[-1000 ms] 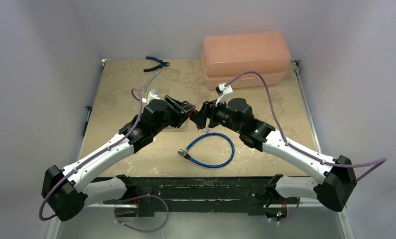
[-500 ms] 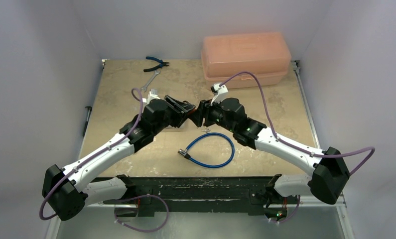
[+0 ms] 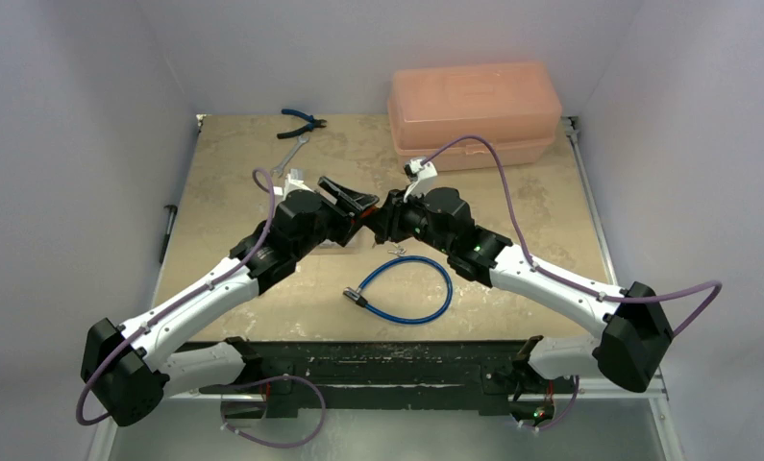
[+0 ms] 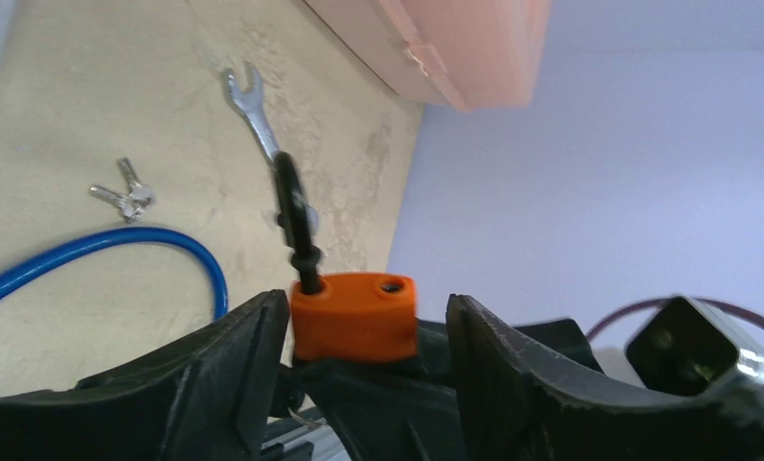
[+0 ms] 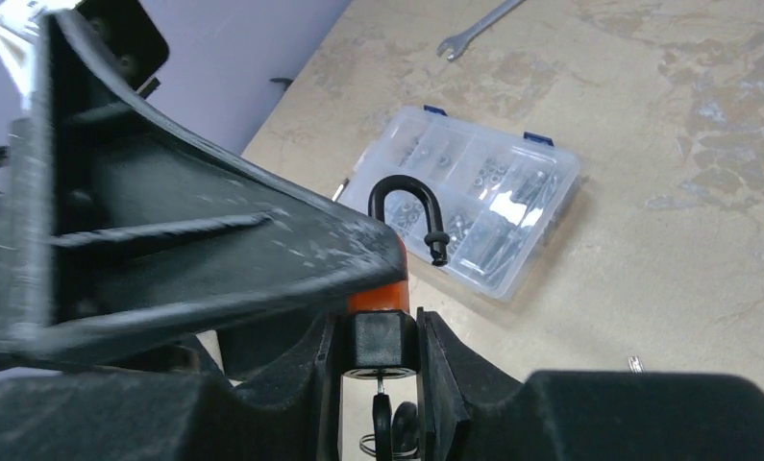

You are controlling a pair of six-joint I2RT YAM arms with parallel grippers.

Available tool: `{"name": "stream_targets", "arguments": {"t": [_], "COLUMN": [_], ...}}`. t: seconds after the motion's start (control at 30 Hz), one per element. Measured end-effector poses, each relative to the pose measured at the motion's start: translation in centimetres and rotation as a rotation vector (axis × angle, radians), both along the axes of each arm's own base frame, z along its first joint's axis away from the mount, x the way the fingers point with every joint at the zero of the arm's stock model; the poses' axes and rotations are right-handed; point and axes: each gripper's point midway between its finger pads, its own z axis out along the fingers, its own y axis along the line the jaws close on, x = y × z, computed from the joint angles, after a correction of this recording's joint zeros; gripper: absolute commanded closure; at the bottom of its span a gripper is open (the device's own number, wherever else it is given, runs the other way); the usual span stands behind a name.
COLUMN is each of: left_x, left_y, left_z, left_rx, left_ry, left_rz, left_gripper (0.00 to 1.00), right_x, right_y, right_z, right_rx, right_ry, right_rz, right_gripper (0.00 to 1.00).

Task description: Unlock with the key

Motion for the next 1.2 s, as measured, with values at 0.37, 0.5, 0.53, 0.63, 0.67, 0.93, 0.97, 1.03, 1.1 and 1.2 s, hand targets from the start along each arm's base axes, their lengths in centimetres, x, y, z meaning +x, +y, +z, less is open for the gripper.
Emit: {"name": "stream_targets", "arguments": {"t": [0.37, 0.5, 0.53, 0.63, 0.67, 0.93, 0.97, 1.03, 1.1, 1.2], "left_x": [-1.6, -2.2, -2.2, -2.5, -2.7, -6.4, -7.0, -8.5, -9.8, -11.6], "left_y": [1.3, 2.4, 2.5, 2.8, 2.8, 2.5, 2.5, 2.6, 2.8, 3.0], "left_z": [5.1, 6.8, 6.8, 6.9, 6.9, 9.6, 10.4, 12.5, 14.3, 16.4], "left_rx": [0.029, 0.049, 0.062, 0.123, 0.151, 0.276, 0.269, 0.248, 0.23, 0.208], "left_ry": [-0.219, -0.294, -0.303, -0.349, -0.371, -0.636, -0.679, -0.776, -0.86, -0.965], "left_rz": [-0.058, -0.053, -0.055, -0.083, -0.105, -0.327, -0.347, -0.384, -0.413, -0.45], "left_gripper": [0.12, 0.14, 0.13, 0.12, 0.12, 0.1, 0.1, 0.12, 0.13, 0.15], "right_x": [-1.5, -3.0, -3.3, -4.1, -4.4, -7.7, -8.2, -9.5, -10.6, -11.9], "right_y": [-0.8, -1.2, -1.3, -1.5, -1.5, -1.9, -2.0, -2.1, -2.2, -2.1], "right_z": [0.4, 1.6, 2.1, 3.3, 3.5, 5.8, 6.4, 7.7, 8.9, 10.3], "right_rx": [-0.017, -0.005, 0.003, 0.021, 0.025, 0.078, 0.093, 0.131, 0.165, 0.211], "right_ry": [0.038, 0.026, 0.016, -0.006, -0.01, -0.02, -0.025, -0.039, -0.053, -0.069], "right_rz": [0.046, 0.097, 0.108, 0.137, 0.15, 0.274, 0.294, 0.345, 0.387, 0.445], "right_gripper": [1.0, 1.0, 1.0, 1.0, 1.0, 1.0, 1.0, 1.0, 1.0, 1.0]}}
